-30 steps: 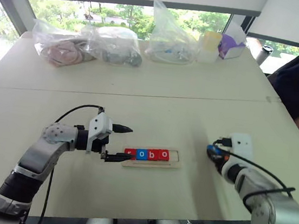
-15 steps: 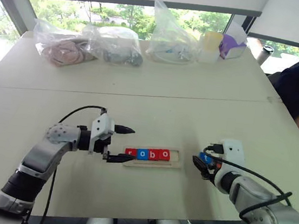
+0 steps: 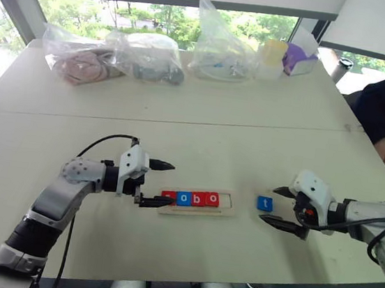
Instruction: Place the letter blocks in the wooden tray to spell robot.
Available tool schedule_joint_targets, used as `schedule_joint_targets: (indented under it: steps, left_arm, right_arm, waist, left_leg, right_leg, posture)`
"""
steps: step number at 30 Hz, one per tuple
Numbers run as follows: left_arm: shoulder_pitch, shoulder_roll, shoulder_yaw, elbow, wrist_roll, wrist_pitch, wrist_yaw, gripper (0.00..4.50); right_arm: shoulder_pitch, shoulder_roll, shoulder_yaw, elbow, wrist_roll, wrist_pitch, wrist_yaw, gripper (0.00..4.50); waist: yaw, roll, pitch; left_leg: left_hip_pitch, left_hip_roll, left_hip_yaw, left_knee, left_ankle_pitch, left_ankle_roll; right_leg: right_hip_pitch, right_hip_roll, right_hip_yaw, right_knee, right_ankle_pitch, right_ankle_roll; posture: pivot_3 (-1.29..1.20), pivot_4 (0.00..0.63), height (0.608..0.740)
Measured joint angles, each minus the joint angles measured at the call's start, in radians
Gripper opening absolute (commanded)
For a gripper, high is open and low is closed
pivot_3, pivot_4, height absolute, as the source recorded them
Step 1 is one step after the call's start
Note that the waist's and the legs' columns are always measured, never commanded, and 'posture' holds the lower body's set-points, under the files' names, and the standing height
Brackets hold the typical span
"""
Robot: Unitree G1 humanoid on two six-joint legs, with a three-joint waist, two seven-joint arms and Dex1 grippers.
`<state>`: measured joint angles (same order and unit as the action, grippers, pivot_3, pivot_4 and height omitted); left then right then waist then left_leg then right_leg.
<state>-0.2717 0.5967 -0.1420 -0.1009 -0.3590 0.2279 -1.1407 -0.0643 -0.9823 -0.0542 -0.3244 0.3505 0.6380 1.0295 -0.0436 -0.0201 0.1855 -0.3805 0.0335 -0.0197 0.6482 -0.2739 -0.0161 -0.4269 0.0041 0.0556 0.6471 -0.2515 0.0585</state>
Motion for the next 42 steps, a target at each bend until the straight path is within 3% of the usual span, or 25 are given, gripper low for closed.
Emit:
schedule_joint_targets:
  steps: [11,14,18,30,42]
  left_arm:
    - [0.017,0.011,0.007,-0.022,-0.001,0.005,0.022,4.5]
    - [0.018,0.011,0.008,-0.025,-0.001,0.007,0.026,4.5]
    - [0.018,0.011,0.008,-0.027,-0.001,0.008,0.03,4.5]
    - [0.024,0.021,0.009,-0.035,-0.003,0.011,0.033,4.5]
    - [0.043,0.023,0.011,-0.071,-0.012,0.028,0.043,4.5]
  right_arm:
    - [-0.062,0.026,0.086,0.238,-0.097,-0.306,0.098,4.4]
    - [-0.074,0.033,0.091,0.27,-0.113,-0.35,0.108,3.18]
    - [-0.082,0.046,0.1,0.27,-0.124,-0.372,0.115,1.17]
    - [-0.223,0.069,0.179,0.066,-0.106,-0.255,0.148,1.13]
    - [-0.311,0.101,0.331,0.146,-0.192,-0.292,0.204,1.13]
  waist:
    - [0.001,0.0,0.0]
    - [0.002,0.0,0.0]
    - [0.001,0.0,0.0]
    - [0.007,0.001,0.0]
    - [0.005,0.001,0.0]
  left_leg:
    - [0.0,0.0,0.0,0.0,0.0,0.0]
    - [0.001,0.0,0.0,0.0,0.0,0.0]
    - [0.001,0.0,0.0,0.0,0.0,0.0]
    - [0.001,0.0,0.0,0.0,0.0,0.0]
    - [0.001,0.0,0.0,0.001,0.0,0.0]
  right_leg:
    - [0.0,0.0,0.0,0.001,0.0,0.0]
    - [0.0,0.0,0.0,0.001,0.0,0.0]
    - [0.0,0.0,0.0,0.001,0.001,0.0]
    - [0.001,0.0,0.0,0.002,0.001,0.0]
    - [0.001,0.0,0.0,0.003,0.003,-0.003]
  posture:
    - [0.0,0.15,0.74]
    - [0.0,0.15,0.74]
    - [0.0,0.15,0.74]
    - [0.0,0.15,0.74]
    - [0.0,0.15,0.74]
